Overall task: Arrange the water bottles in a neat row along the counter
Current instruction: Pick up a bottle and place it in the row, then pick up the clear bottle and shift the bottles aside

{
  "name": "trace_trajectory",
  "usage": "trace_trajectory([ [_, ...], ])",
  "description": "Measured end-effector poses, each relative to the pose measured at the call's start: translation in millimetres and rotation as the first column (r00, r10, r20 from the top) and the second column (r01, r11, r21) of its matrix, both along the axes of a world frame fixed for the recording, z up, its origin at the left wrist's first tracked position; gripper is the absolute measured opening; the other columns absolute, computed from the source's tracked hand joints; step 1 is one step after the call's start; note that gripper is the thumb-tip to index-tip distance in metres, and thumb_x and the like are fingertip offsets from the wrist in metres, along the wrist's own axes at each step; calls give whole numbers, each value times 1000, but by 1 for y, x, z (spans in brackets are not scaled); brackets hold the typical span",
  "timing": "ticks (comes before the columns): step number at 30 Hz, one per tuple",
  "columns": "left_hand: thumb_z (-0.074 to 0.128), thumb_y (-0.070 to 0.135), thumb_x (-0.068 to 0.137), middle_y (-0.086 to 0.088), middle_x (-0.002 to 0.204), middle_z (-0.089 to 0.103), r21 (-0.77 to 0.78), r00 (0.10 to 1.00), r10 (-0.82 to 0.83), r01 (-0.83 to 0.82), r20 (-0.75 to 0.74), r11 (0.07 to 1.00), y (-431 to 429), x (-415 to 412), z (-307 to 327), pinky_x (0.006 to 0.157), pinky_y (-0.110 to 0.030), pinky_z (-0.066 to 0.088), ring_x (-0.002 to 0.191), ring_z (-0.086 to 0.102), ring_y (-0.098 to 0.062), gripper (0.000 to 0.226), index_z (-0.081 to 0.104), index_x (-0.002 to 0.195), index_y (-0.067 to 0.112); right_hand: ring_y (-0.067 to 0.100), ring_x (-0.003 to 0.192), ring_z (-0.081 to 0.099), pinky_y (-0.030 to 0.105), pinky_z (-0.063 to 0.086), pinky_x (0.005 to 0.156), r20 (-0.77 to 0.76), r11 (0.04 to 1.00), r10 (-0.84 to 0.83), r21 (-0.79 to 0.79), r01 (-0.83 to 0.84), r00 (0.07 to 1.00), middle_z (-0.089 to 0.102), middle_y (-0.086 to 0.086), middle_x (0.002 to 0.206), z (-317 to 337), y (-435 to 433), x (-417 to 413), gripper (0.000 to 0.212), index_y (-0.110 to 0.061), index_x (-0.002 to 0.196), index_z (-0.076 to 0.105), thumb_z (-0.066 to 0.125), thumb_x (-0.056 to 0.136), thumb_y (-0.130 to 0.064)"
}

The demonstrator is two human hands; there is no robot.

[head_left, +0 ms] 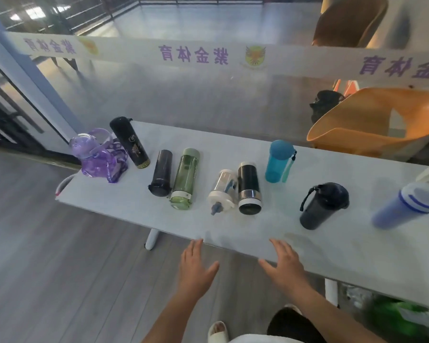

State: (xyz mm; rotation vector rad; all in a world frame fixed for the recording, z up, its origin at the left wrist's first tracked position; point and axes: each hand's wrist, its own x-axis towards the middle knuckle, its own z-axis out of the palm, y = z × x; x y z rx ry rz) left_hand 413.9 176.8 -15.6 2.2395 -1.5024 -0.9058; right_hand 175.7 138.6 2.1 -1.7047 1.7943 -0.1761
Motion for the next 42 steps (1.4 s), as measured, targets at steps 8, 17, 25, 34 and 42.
trace_trajectory([
  [8, 63, 40, 88, 1, 160, 25, -93, 995, -43, 35, -86, 995, -59, 23, 29, 120, -38, 20, 148, 19, -18, 76, 24, 152, 26, 25, 139, 32, 41, 31, 112, 140, 981, -188, -16, 192, 972, 34, 7, 151, 18, -64, 44, 85, -19, 149, 31, 73, 80, -44],
  [17, 64, 45, 88, 2, 158, 26, -14, 980, -102, 101, -173, 995, -158, 23, 62, 118, -41, 26, 144, 26, -19, 79, 23, 153, 25, 26, 114, 51, 47, 51, 91, 245, 925, -380, 76, 373, 892, 45, 5, 134, -8, -133, 75, 88, -30, 141, 30, 74, 70, -55],
  [25, 72, 37, 84, -5, 150, 33, 183, 963, -38, 90, -268, 979, -212, 16, 37, 49, -9, 48, 94, 60, -14, 91, 14, 154, 29, 20, 93, 57, 41, 56, 80, 278, 881, -469, 80, 466, 838, 51, 0, 112, -9, -145, 76, 80, -31, 134, 41, 77, 64, -46],
  [34, 73, 27, 68, -17, 115, 54, 318, 916, 17, 122, -401, 940, -233, 22, 17, 45, -32, 52, 61, 68, -28, 95, 16, 141, 49, 19, 97, 49, 35, 47, 85, 185, 863, -425, -212, 458, 886, 51, -2, 105, 61, -142, 54, 68, -29, 125, 51, 80, 63, -34],
  [42, 69, 42, 62, -10, 123, 48, 299, 902, -186, 315, -390, 901, -244, 38, 21, 46, -34, 54, 72, 69, -29, 99, 15, 145, 49, 19, 96, 39, 35, 44, 84, -92, 944, -317, -125, 305, 944, 45, -6, 96, 106, -159, 58, 68, -33, 128, 51, 72, 65, -49],
])
